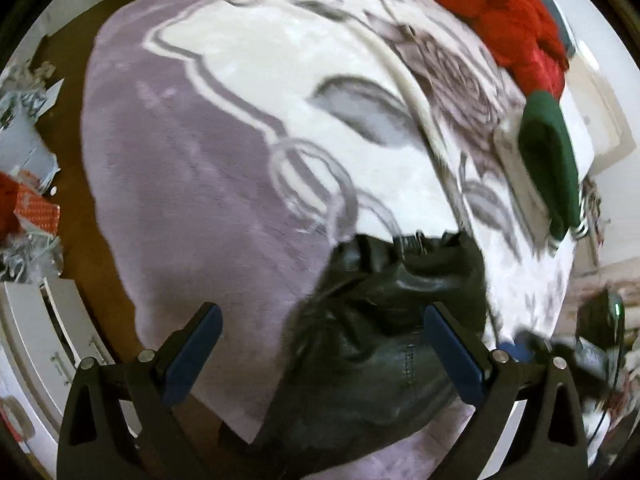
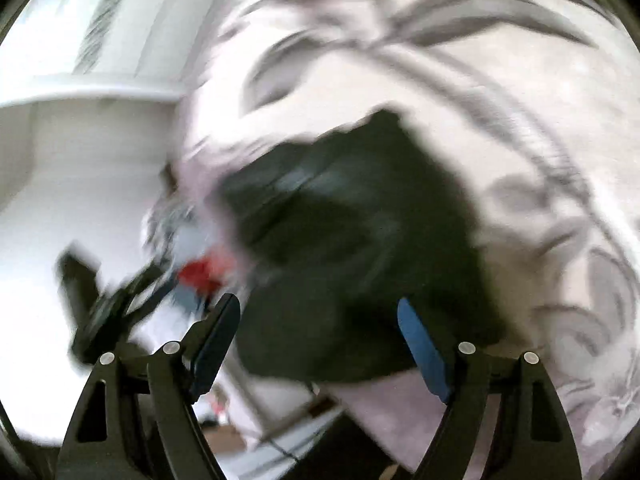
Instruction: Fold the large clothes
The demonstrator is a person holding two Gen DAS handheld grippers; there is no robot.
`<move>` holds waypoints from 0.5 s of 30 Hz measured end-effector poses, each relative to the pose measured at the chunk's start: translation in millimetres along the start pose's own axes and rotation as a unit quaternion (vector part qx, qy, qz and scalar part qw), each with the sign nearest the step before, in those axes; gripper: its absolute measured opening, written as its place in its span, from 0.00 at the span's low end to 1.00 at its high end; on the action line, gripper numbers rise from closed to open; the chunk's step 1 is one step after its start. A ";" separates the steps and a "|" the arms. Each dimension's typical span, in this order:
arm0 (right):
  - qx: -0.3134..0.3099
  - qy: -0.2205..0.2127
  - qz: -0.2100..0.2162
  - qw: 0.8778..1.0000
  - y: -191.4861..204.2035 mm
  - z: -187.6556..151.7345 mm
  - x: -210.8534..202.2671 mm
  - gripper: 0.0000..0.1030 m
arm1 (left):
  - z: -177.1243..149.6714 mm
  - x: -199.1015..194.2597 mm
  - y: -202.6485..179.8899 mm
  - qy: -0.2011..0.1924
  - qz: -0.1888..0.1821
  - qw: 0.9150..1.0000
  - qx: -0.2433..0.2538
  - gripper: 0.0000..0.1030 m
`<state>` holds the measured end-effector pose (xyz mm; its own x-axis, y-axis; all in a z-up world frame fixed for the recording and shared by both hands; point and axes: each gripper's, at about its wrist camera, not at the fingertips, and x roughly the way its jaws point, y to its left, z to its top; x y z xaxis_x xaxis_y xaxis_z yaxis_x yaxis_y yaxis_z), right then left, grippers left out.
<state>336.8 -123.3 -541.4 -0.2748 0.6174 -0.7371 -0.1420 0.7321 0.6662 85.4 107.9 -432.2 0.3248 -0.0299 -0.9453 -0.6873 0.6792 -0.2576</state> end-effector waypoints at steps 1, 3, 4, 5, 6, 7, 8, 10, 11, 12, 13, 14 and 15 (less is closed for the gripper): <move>0.017 0.022 -0.006 1.000 -8.6 12.1 19.0 0.58 | -0.2 15.6 -5.9 0.010 0.002 1.000 0.009 1.00; -0.001 0.050 -0.048 0.998 -22.9 17.0 38.9 0.49 | -1.6 47.2 -9.3 0.022 0.029 0.999 0.020 1.00; -0.019 0.058 -0.077 0.995 -18.6 22.4 54.1 0.50 | -3.5 65.7 -9.5 0.032 0.045 0.998 0.031 1.00; -0.033 0.069 -0.105 0.992 -14.0 29.8 77.6 0.52 | -6.4 87.9 -6.5 0.053 0.070 0.995 0.039 1.00; -0.040 0.082 -0.125 0.988 -17.4 12.7 97.2 0.54 | -10.5 107.6 -0.3 0.076 0.080 0.993 0.043 1.00; -0.050 0.100 -0.133 0.985 -9.8 18.0 102.0 0.61 | -12.5 117.4 7.1 0.085 0.067 0.994 0.033 1.00; -0.060 0.117 -0.127 0.983 -5.3 18.5 100.8 0.67 | -13.1 119.7 13.3 0.088 0.059 0.994 0.022 1.00; -0.080 0.127 -0.095 0.984 1.7 23.2 83.1 0.67 | -12.7 114.8 25.5 0.089 0.029 0.996 -0.001 1.00; -0.089 0.110 -0.080 0.987 1.2 26.8 66.5 0.68 | -12.6 111.2 27.3 0.087 0.027 0.996 -0.002 1.00; -0.098 0.097 -0.082 0.987 -5.9 30.8 56.1 0.70 | -13.0 109.1 28.3 0.086 0.027 0.996 -0.002 1.00; -0.103 0.094 -0.088 0.986 -14.4 34.6 53.4 0.77 | -13.9 107.8 29.6 0.086 0.026 0.996 -0.004 1.00; -0.103 0.099 -0.094 0.985 -28.9 40.7 56.9 0.77 | -14.5 107.7 30.9 0.086 0.024 0.996 -0.006 1.00; -0.098 0.113 -0.088 0.985 -44.2 48.7 72.2 0.77 | -14.7 107.8 31.2 0.087 0.023 0.996 -0.007 1.00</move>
<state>369.6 -97.0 -629.7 -0.4312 0.3906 -0.8134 -0.3802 0.7389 0.5564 89.4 115.2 -545.1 0.1758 -0.1255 -0.9764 -0.7088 0.6722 -0.2140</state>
